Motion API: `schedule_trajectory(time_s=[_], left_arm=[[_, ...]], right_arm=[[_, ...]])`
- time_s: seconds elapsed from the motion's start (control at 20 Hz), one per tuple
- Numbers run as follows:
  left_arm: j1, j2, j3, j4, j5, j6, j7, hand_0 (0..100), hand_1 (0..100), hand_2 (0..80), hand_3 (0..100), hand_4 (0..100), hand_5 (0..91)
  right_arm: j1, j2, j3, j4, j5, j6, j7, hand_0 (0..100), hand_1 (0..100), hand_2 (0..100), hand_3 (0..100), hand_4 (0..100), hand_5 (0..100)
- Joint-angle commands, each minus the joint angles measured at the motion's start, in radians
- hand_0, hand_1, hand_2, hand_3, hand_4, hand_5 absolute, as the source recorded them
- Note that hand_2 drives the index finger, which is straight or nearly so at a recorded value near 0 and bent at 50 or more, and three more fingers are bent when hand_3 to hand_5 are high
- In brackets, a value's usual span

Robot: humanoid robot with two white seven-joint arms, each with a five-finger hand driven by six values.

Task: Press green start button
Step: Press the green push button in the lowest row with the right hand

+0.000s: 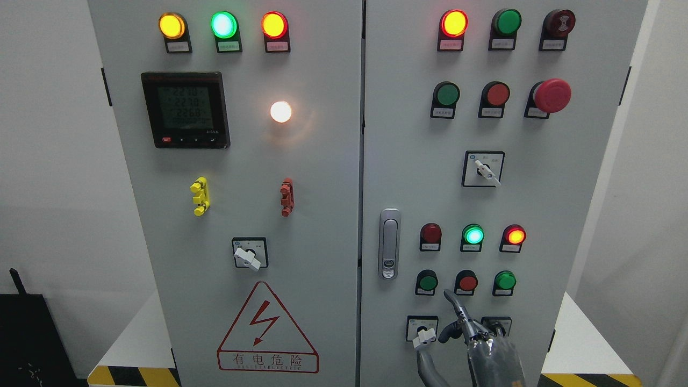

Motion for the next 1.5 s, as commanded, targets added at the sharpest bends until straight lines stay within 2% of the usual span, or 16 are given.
schedule_trajectory(time_s=[0.0, 0.95, 1.45], left_arm=[[0.000, 0.000, 0.000, 0.000, 0.000, 0.000, 0.000, 12, 56, 0.0, 0, 0, 0.0], [0.000, 0.000, 0.000, 0.000, 0.000, 0.000, 0.000, 12, 56, 0.0, 0, 0, 0.0], [0.000, 0.000, 0.000, 0.000, 0.000, 0.000, 0.000, 12, 56, 0.0, 0, 0, 0.0]], right_arm=[[-0.025, 0.001, -0.021, 0.070, 0.036, -0.002, 0.000, 47, 30, 0, 65, 64, 64], [-0.106, 0.002, -0.009, 0.190, 0.052, 0.003, -0.004, 50, 30, 0, 65, 64, 64], [-0.108, 0.002, -0.009, 0.185, 0.047, -0.002, -0.022, 51, 30, 0, 65, 64, 64]])
